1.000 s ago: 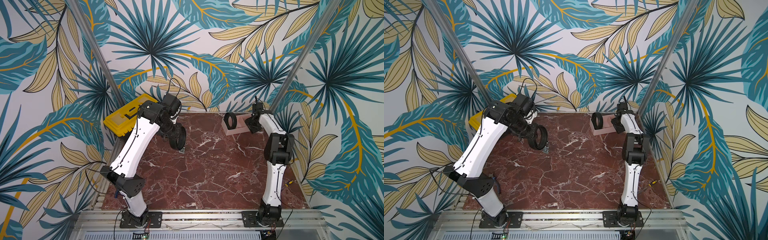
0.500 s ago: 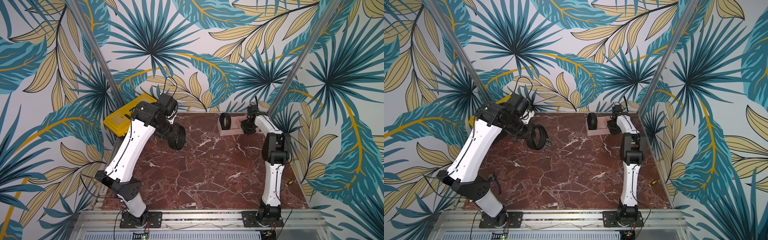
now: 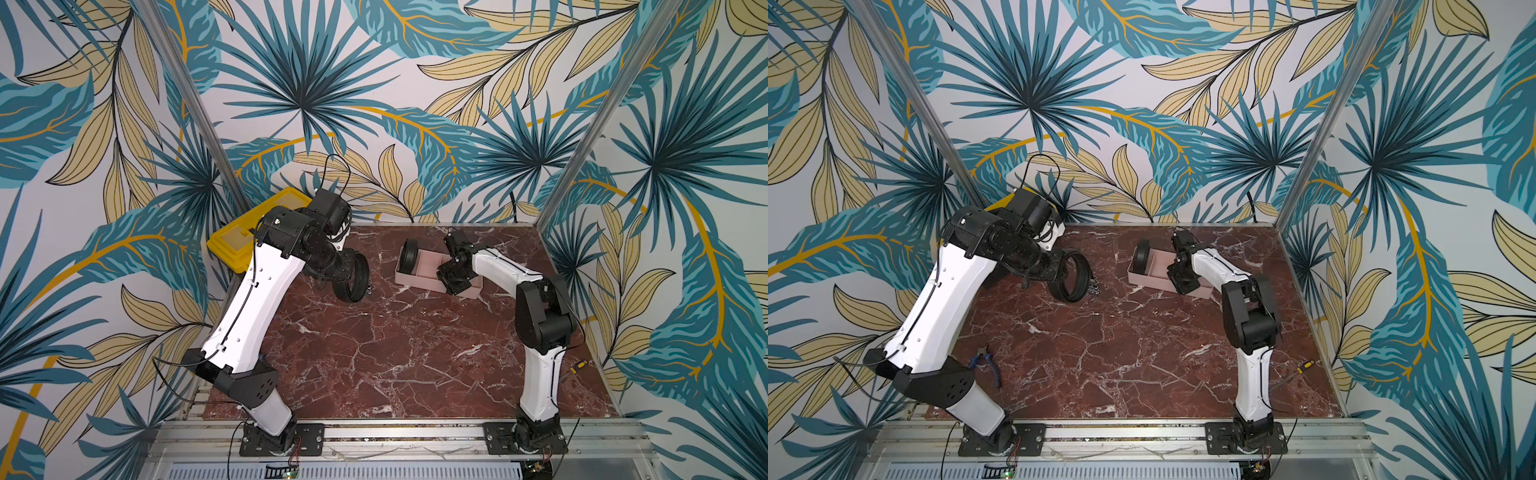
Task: Place the belts into the storage roll
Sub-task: Move the container to the center of the board.
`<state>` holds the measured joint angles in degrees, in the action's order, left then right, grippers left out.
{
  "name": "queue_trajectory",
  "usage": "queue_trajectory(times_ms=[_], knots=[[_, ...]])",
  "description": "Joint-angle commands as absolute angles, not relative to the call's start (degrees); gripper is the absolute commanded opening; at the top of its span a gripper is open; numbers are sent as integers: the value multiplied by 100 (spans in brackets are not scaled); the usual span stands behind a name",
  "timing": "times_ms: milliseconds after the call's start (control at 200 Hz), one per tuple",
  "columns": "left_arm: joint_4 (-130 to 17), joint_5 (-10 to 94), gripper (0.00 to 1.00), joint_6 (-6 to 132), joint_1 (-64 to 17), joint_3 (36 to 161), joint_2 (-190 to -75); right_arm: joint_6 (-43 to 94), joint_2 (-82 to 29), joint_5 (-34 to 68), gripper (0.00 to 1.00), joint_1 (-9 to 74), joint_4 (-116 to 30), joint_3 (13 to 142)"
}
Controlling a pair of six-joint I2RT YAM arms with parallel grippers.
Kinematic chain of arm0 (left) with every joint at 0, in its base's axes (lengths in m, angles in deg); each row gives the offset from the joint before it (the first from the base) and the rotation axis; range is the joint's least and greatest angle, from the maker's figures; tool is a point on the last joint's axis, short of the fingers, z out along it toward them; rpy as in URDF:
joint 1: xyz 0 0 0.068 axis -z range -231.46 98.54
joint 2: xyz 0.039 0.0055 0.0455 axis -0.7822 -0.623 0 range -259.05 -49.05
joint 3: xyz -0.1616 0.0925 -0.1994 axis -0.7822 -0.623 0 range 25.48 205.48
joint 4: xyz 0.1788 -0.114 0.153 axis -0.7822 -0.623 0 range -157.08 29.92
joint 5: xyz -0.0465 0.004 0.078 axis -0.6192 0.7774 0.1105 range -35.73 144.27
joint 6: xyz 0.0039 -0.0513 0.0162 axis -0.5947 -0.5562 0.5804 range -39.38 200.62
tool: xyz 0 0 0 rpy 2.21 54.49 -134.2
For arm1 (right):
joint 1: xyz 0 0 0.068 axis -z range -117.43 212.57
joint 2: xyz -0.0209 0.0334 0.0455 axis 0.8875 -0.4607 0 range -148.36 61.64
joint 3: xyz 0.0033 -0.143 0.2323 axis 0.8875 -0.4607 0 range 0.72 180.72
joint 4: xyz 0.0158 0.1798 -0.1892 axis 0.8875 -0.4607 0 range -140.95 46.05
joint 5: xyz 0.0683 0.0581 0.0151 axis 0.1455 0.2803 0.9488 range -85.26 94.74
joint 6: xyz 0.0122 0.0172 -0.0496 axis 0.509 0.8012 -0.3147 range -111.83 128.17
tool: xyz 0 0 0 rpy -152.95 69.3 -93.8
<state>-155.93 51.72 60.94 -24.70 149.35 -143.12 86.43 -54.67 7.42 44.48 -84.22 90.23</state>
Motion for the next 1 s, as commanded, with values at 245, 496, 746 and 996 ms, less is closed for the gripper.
queue_trajectory(times_ms=[245,496,746,996], knots=[[-16190,5290,0,6199,-2493,14859,-13947,7766,-4409,1198,59,4504,-9421,9392],[-16186,5217,0,6168,-2411,15070,-14133,5611,-4106,470,61,5399,-9814,9341],[-16177,5432,0,6212,-1608,15283,-14335,4418,-5649,586,61,6134,-9115,10415],[-16181,5673,0,6063,-947,15088,-14396,3825,-7292,1058,59,6267,-9637,12188]])
